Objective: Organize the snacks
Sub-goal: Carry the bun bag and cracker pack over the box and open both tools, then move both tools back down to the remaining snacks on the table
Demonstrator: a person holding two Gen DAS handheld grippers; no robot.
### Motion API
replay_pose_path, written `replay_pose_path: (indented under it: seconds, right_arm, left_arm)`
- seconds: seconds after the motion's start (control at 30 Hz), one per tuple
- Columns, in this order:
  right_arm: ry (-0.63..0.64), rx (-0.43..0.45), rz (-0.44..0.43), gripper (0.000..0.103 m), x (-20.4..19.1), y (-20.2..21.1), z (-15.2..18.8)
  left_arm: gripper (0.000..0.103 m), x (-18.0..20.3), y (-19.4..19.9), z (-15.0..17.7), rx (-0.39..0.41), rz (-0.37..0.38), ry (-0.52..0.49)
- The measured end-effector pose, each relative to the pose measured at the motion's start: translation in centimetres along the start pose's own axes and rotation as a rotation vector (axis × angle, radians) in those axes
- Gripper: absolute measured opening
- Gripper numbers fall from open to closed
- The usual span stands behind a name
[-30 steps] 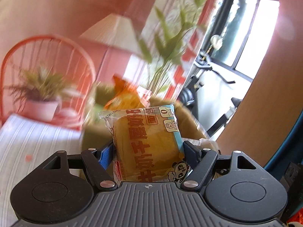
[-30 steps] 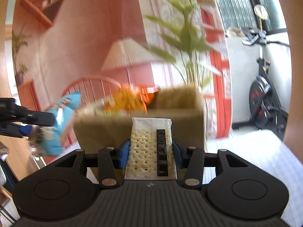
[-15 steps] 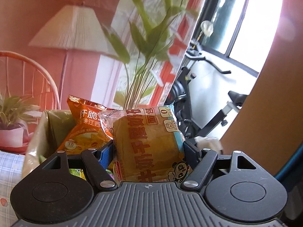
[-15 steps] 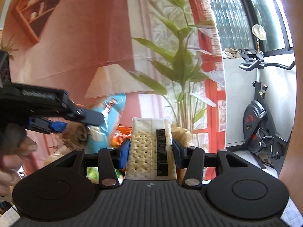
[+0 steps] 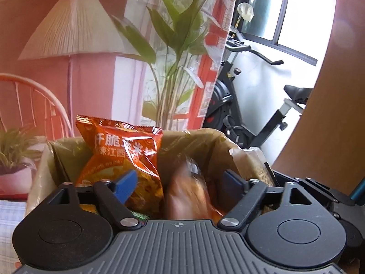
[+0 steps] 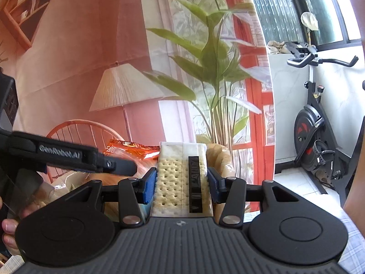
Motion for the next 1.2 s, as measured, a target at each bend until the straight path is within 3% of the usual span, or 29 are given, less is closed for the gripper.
replay_pose_path:
  seconds: [0.4, 0.53, 0.6, 0.93, 1.2]
  right_arm:
    - [-0.008, -0.071, -0.017, 0.049, -0.9, -4.3, 0.0]
    - [-0.013, -0.099, 0.018, 0.057, -0.8, -5.2, 0.0]
    - [-0.026, -0.083, 0.011, 0.063, -1.0, -4.6, -0.3]
    - [-0.055, -0.073, 0.005, 0.063, -2.1, -0.4, -0.5]
    - [-0.034, -0.064, -0.020, 0.063, -4.8, 4.0, 1.4]
  left_arm:
    - [0.085, -2.7, 1.7, -0.1, 0.031, -0.060, 0.067]
    - [0.085, -3.5, 2.7, -0.2, 0.039, -0.081, 0.076]
    - [0.085, -3.8, 3.3, -0.2, 0.046, -0.088, 0.081]
    - [0.085, -4.4, 7.5, 1.1, 0.059, -0.103, 0.105]
    - [0.085, -5.3, 12.3, 4.8, 0.049, -0.121, 0.067]
Point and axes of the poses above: each gripper's, at about its wrist camera, not at the fingertips, and y roughly against the way its jaws point, x to its right, z to its underside, the point moved 7 cm from there along -y, roughly the way its jaws point, and after that the axes turned 2 degrees about x, right-handed, at the moved point
